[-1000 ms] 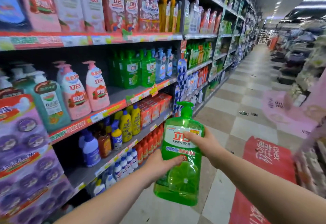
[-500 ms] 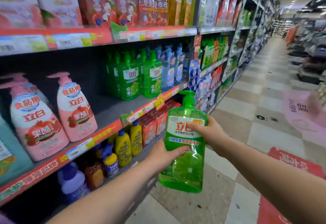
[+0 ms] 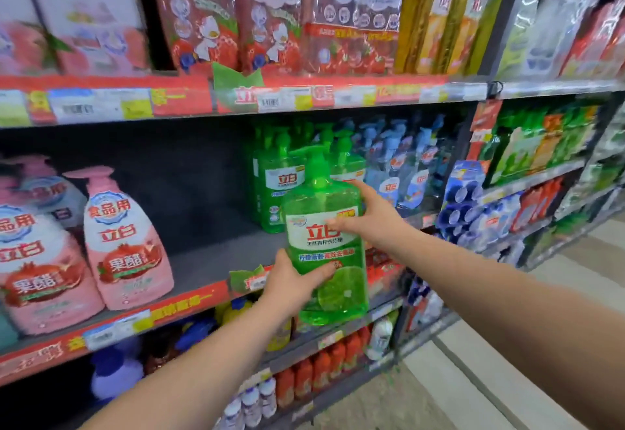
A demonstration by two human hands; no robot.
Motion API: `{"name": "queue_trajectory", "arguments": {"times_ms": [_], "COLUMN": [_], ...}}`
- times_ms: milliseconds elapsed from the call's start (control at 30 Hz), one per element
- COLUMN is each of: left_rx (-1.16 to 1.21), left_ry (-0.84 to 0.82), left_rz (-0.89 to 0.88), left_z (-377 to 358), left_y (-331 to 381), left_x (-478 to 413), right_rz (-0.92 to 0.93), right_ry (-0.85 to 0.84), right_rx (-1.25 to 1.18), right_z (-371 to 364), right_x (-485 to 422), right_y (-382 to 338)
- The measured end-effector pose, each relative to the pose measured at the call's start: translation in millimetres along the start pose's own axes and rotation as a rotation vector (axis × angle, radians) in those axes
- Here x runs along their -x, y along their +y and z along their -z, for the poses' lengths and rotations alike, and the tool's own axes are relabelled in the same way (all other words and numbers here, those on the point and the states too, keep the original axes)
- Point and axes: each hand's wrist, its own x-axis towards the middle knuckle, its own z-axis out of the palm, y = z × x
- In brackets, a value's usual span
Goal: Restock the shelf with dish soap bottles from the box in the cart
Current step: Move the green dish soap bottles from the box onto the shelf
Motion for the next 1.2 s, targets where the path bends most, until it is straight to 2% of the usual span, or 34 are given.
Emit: {"name": "queue_trajectory", "arguments": {"times_ms": [100,233,433,600,700,900,1200], "left_rx": [-0.035,-0.048,-0.138,-0.166,-0.193,-0.239,-0.238], "left_ry": [0.129,0.209,0.225,0.216,0.217,0.240,0.319], "left_rz": [0.031,0.021,0.032,0.038,0.054,0.061,0.127], "left_z": [8.2,23.1,37.0,27.8,18.0,-1.7,-15.4], "left_y": [-1.0,-2.9,-11.6,-26.5,-31.4,-31.3,-26.3], "left_x": [-34.3,-83.3,-145.3,-174.5,-183.1,-193.1,-187.0], "right_rz": [0.092,0.201,0.154,0.294,0.344,0.465,0.506], "right_ry": [-0.029,-0.056,-0.121,-0.103,-0.141,-0.220,-0.235], "right_rx": [0.178,0.299,0.600,1.272,1.441,1.555,1.375], "right_z": [-8.6,-20.4,-37.0,-35.7,-30.2,-13.3,-6.2], "right_x": [-40.9,-90.1,-150.3,-177.3,-188.6,-207.9,-213.1], "right_y": [-6.8,-12.3,-14.3,-17.9,-13.7,-9.6,3.3]}}
